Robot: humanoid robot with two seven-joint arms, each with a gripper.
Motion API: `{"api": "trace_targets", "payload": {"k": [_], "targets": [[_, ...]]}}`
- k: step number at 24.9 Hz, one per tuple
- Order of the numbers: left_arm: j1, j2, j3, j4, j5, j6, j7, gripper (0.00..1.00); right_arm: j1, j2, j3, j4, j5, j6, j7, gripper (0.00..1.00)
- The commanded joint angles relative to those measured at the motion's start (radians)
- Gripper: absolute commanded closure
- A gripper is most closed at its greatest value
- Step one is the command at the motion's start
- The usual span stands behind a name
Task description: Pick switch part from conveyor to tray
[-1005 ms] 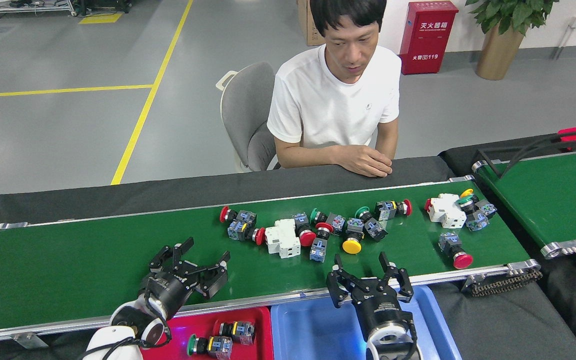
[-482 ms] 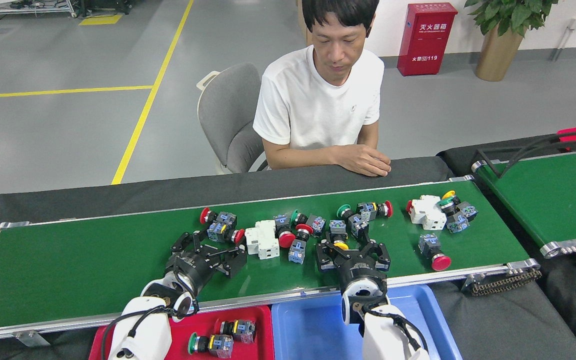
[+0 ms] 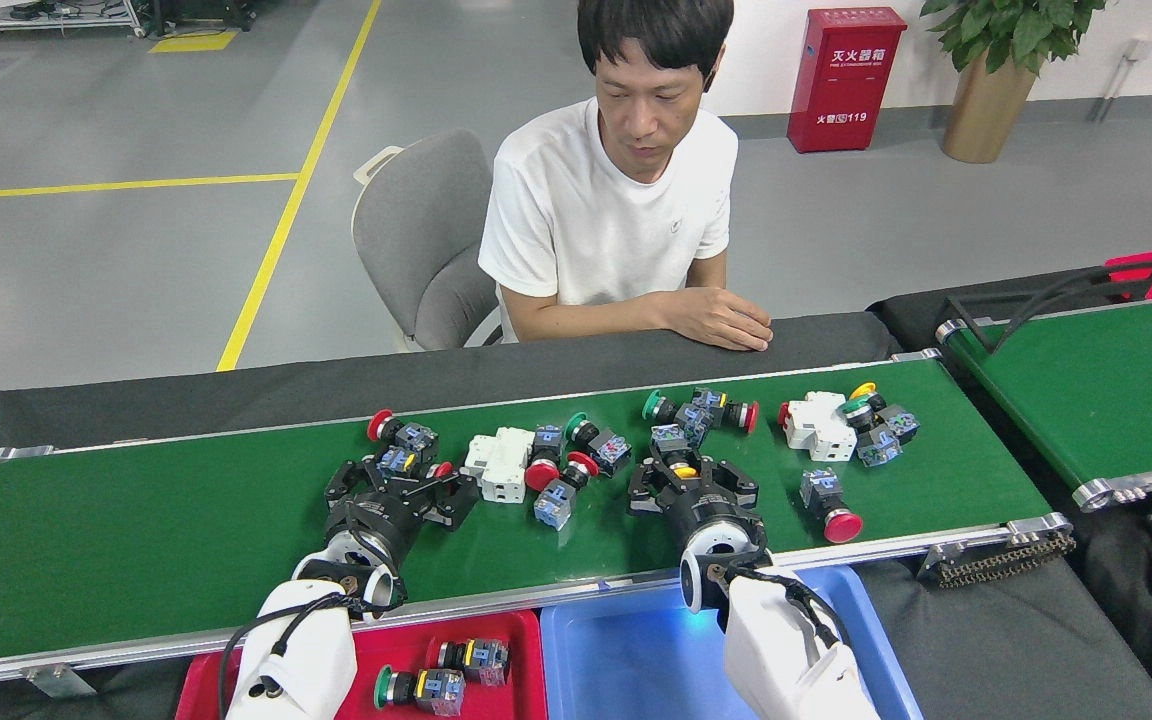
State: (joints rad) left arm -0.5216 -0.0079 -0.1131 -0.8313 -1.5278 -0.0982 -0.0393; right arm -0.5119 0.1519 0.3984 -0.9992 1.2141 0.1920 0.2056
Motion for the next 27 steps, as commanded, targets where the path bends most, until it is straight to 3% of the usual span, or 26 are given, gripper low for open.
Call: {"api": "trace_targets", "payload": {"k": [1,6,10,11,12,13,14,16,17,18,19,21,24,27], "targets": [[-0.02,0.009,0.027,-0.005,0.006,0.008,0.01,0.97,0.023,-0.005,-0.007,-0.11,-0.001,-0.08,0.054,0.83],[-0.001,0.019,0.055,-0.028,0.026,-0.028,0.012,0.99,0.22,-0.071,-0.012,-0.457,-0.027,-0.31,0.15,0.81],[0.089,0.086,0.058,-0.201,0.104,-0.118,0.009,0.99,0.374,-0.069,-0.007,-0.581,-0.027,-0.526,0.169,0.77],[0.134,0.112,0.061,-0.279,0.133,-0.14,0.007,0.99,0.398,-0.069,-0.006,-0.59,-0.027,-0.569,0.179,0.71],[0.204,0.146,0.067,-0.378,0.17,-0.17,0.002,0.98,0.414,-0.06,0.005,-0.59,-0.027,-0.591,0.184,0.53],[0.281,0.18,0.076,-0.477,0.207,-0.209,-0.001,0.98,0.418,-0.044,0.031,-0.59,-0.027,-0.589,0.186,0.12],[0.362,0.21,0.089,-0.582,0.241,-0.25,-0.001,0.97,0.423,-0.029,0.062,-0.59,-0.027,-0.586,0.184,0.02],[0.522,0.261,0.115,-0.752,0.276,-0.334,-0.001,0.84,0.431,-0.018,0.083,-0.59,-0.028,-0.586,0.184,0.02],[0.608,0.279,0.127,-0.824,0.281,-0.383,-0.001,0.64,0.431,-0.017,0.085,-0.59,-0.028,-0.586,0.184,0.02],[0.7,0.289,0.144,-0.896,0.281,-0.446,-0.001,0.21,0.429,-0.018,0.085,-0.592,-0.028,-0.586,0.184,0.02],[0.77,0.282,0.159,-0.94,0.281,-0.503,-0.001,0.0,0.432,-0.02,0.085,-0.596,-0.028,-0.586,0.186,0.02],[0.844,0.278,0.171,-0.948,0.279,-0.58,-0.001,0.0,0.434,-0.021,0.08,-0.608,-0.03,-0.586,0.186,0.02],[0.856,0.272,0.185,-0.928,0.273,-0.595,0.002,0.0,0.432,-0.021,0.014,-0.654,-0.039,-0.568,0.181,0.02],[0.858,0.235,0.316,-0.907,0.271,-0.586,0.018,0.0,0.417,-0.012,-0.121,-0.67,-0.038,-0.551,0.17,0.04]]}}
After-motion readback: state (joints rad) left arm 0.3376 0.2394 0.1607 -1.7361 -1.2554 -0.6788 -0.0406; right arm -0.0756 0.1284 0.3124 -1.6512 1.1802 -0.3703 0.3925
